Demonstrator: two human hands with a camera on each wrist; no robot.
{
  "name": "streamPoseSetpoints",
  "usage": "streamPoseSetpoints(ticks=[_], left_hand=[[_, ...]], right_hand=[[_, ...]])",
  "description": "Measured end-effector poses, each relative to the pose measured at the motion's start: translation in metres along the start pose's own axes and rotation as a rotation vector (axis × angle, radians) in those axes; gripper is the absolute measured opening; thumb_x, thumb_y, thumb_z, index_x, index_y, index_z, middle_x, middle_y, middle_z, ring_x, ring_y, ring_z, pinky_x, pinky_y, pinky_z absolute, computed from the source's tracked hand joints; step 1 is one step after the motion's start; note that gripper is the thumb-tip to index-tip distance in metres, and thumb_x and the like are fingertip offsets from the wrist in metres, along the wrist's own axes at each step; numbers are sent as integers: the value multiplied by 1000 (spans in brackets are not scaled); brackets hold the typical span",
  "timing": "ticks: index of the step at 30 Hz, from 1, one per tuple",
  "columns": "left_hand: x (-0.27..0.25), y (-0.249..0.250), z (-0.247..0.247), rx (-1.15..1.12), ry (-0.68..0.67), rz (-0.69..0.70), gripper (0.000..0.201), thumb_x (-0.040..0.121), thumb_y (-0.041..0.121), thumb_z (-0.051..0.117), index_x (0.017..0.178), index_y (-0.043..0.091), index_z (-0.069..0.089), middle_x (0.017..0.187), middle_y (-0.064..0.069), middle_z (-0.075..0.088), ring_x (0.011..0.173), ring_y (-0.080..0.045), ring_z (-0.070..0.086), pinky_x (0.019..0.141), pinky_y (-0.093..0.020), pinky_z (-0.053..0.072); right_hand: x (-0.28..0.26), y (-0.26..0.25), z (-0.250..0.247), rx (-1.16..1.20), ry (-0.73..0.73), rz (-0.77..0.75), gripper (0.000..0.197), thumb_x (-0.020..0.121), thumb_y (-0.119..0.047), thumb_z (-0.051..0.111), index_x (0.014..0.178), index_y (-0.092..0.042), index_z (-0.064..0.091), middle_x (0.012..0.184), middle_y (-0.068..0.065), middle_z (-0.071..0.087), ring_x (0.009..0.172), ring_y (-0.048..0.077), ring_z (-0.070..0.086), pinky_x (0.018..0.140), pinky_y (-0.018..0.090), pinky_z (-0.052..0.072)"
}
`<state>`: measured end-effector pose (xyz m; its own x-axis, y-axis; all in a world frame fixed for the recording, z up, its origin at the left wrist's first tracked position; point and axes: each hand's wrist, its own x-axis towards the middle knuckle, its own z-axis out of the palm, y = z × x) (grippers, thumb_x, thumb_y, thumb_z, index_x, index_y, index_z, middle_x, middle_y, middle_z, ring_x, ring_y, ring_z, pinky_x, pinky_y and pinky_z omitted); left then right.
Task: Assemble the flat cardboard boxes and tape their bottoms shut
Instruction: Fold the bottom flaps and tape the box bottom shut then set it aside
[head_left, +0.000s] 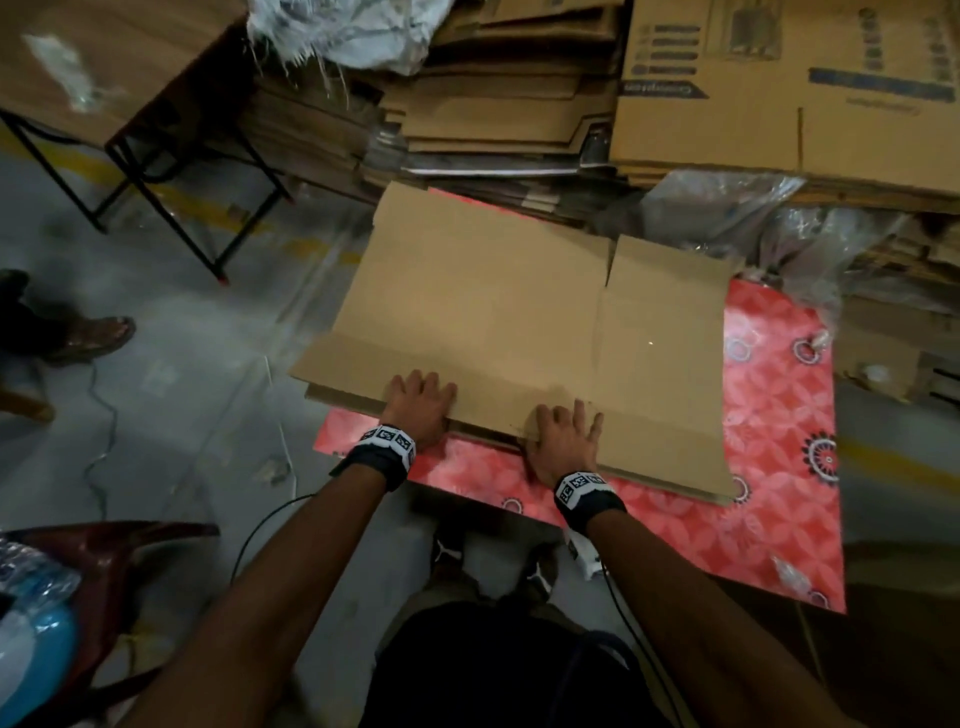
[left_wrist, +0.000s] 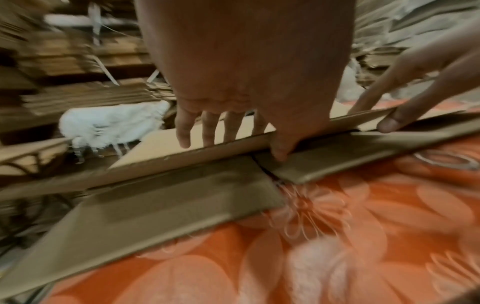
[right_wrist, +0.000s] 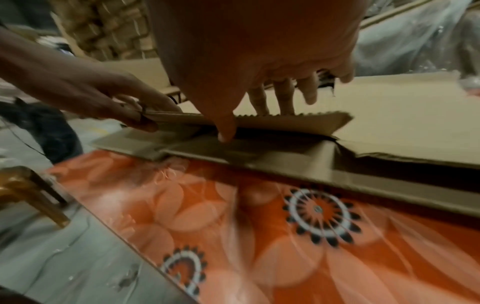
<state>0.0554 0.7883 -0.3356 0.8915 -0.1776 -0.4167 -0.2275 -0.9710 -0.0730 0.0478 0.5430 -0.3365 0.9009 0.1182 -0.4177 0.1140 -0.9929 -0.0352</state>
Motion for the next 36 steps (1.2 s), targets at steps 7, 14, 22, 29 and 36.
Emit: streamPoseSetpoints(ticks=[7, 14, 22, 29, 36], left_hand=[[22, 31, 9, 149, -112, 216, 93, 78, 57, 74, 151, 14, 34, 148, -26, 41, 123, -43, 51, 95, -48, 47], [39, 38, -10, 220, -81, 348, 52, 103, 32, 44, 143, 0, 40, 126, -28, 61, 107, -39, 64, 81, -40, 52], [28, 25, -76, 264, 94, 304, 42, 106, 48, 36, 135, 20, 48, 117, -8, 71, 102, -32, 70, 70, -33, 41], [-14, 31, -165, 64, 215, 161, 36, 100, 46, 43, 129, 27, 53, 114, -6, 73, 100, -33, 70, 81, -42, 54], [-61, 35, -244, 12, 328, 183, 118, 52, 86, 56, 153, 31, 30, 136, -1, 61, 120, -31, 58, 96, -44, 50]], right_hand=[[2, 6, 17, -1, -89, 49, 75, 89, -57, 65, 151, -32, 32, 157, 0, 38, 143, 48, 32, 111, 81, 12], [-6, 31, 14, 11, -77, 9, 91, 81, -34, 75, 156, -35, 22, 163, 5, 25, 147, 46, 23, 116, 72, 19], [-2, 64, -54, 13, 174, 6, 40, 95, -17, 53, 131, -30, 61, 126, 2, 68, 103, 33, 69, 94, 44, 45], [-22, 87, -135, -87, 329, -54, 39, 89, -17, 57, 126, -28, 60, 113, 1, 72, 97, 33, 70, 77, 38, 46], [-58, 115, -223, -156, 493, -82, 33, 89, -27, 65, 121, -21, 61, 109, 9, 72, 100, 36, 68, 76, 39, 47]])
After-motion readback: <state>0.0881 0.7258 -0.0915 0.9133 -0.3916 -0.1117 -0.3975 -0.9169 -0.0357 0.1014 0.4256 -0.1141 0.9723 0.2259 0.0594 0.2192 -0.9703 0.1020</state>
